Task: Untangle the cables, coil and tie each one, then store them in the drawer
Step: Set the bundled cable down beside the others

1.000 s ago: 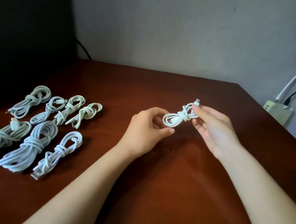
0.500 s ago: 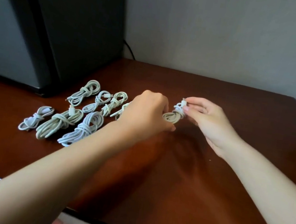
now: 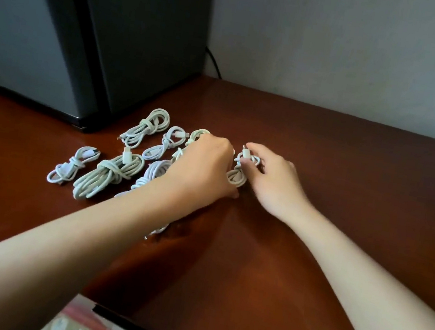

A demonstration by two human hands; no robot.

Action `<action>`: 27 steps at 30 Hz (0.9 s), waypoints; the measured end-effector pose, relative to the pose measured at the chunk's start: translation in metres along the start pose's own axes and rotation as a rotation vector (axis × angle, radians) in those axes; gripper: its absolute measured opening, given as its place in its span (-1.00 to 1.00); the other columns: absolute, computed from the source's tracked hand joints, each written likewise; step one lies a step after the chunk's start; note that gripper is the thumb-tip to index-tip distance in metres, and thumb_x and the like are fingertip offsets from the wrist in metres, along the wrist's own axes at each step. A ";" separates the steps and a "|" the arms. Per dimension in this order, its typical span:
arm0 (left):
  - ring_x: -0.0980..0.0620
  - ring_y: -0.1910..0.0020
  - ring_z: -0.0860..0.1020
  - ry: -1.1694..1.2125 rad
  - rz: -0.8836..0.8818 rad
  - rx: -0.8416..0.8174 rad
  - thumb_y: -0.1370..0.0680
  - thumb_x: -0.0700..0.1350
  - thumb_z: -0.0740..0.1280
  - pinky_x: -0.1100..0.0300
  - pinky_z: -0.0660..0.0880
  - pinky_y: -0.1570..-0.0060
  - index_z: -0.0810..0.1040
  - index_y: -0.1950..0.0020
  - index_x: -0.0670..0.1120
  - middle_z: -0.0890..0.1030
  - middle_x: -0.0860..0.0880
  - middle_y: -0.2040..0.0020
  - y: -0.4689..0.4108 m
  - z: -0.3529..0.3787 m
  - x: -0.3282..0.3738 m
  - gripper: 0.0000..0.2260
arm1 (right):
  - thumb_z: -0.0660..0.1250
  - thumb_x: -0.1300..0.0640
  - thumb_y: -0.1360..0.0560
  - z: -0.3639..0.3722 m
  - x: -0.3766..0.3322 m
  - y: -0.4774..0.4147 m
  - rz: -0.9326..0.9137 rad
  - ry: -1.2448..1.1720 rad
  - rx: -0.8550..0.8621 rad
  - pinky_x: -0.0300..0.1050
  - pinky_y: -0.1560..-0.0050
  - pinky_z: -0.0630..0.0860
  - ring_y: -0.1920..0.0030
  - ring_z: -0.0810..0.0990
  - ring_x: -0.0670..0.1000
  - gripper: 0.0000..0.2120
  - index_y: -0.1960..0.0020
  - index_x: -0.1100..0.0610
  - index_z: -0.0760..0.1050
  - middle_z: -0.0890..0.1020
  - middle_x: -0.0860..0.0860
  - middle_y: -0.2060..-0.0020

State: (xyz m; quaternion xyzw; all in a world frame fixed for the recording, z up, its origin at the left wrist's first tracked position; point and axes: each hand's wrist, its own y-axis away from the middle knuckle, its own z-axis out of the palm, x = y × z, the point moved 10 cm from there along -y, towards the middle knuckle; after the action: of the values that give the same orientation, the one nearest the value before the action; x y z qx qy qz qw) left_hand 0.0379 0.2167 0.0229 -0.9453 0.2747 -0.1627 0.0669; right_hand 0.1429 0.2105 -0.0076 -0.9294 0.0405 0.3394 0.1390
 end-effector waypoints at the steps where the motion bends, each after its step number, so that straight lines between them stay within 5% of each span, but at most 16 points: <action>1: -0.06 0.16 0.56 -0.002 0.007 -0.001 -0.30 0.02 0.56 0.06 0.50 0.14 0.63 0.11 -0.18 0.54 -0.06 0.26 -0.001 0.000 0.000 -0.67 | 0.17 0.02 -0.63 0.002 -0.003 0.002 -0.030 0.059 -0.013 -0.12 -0.23 0.33 -0.33 0.43 0.09 -0.62 -0.43 0.06 0.36 0.49 0.05 -0.33; 10: -0.01 0.11 0.52 -0.065 0.027 -0.067 -0.32 0.13 0.53 0.13 0.43 0.15 0.64 0.03 -0.16 0.60 -0.06 0.15 0.001 -0.004 0.002 -0.58 | 0.04 -0.05 -0.65 0.004 -0.001 0.012 -0.061 0.113 -0.099 -0.05 -0.45 0.20 -0.50 0.19 0.03 -0.54 -0.53 -0.01 0.16 0.27 0.01 -0.49; 15: -0.03 -0.08 0.49 -0.100 0.078 -0.008 -0.37 0.15 0.47 0.13 0.43 0.00 0.58 -0.15 -0.13 0.56 -0.07 -0.06 0.026 -0.021 0.012 -0.51 | 0.12 -0.08 -0.63 -0.020 -0.015 0.027 -0.076 0.170 -0.076 -0.03 -0.38 0.27 -0.44 0.29 0.06 -0.54 -0.51 -0.05 0.20 0.33 0.01 -0.46; 21: -0.05 -0.16 0.45 -0.071 0.164 0.016 -0.50 0.15 0.32 0.08 0.43 -0.07 0.54 -0.22 -0.05 0.52 -0.04 -0.14 0.077 -0.032 0.040 -0.60 | 0.18 -0.08 -0.59 -0.051 -0.040 0.080 -0.151 0.303 -0.082 0.06 -0.21 0.45 -0.24 0.49 0.07 -0.58 -0.43 -0.07 0.30 0.50 0.01 -0.28; 27: -0.05 -0.15 0.49 0.034 0.281 -0.007 -0.53 0.12 0.30 0.07 0.42 -0.11 0.52 -0.23 -0.02 0.53 -0.02 -0.15 0.137 -0.016 0.073 -0.66 | 0.18 -0.09 -0.59 -0.079 -0.054 0.158 -0.161 0.409 -0.046 0.08 -0.22 0.45 -0.24 0.50 0.04 -0.65 -0.36 -0.10 0.38 0.51 -0.06 -0.27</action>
State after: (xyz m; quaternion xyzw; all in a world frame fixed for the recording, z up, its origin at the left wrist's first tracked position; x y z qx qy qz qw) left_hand 0.0223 0.0610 0.0284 -0.8948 0.4062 -0.1665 0.0810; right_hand 0.1237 0.0355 0.0481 -0.9821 -0.0141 0.1322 0.1331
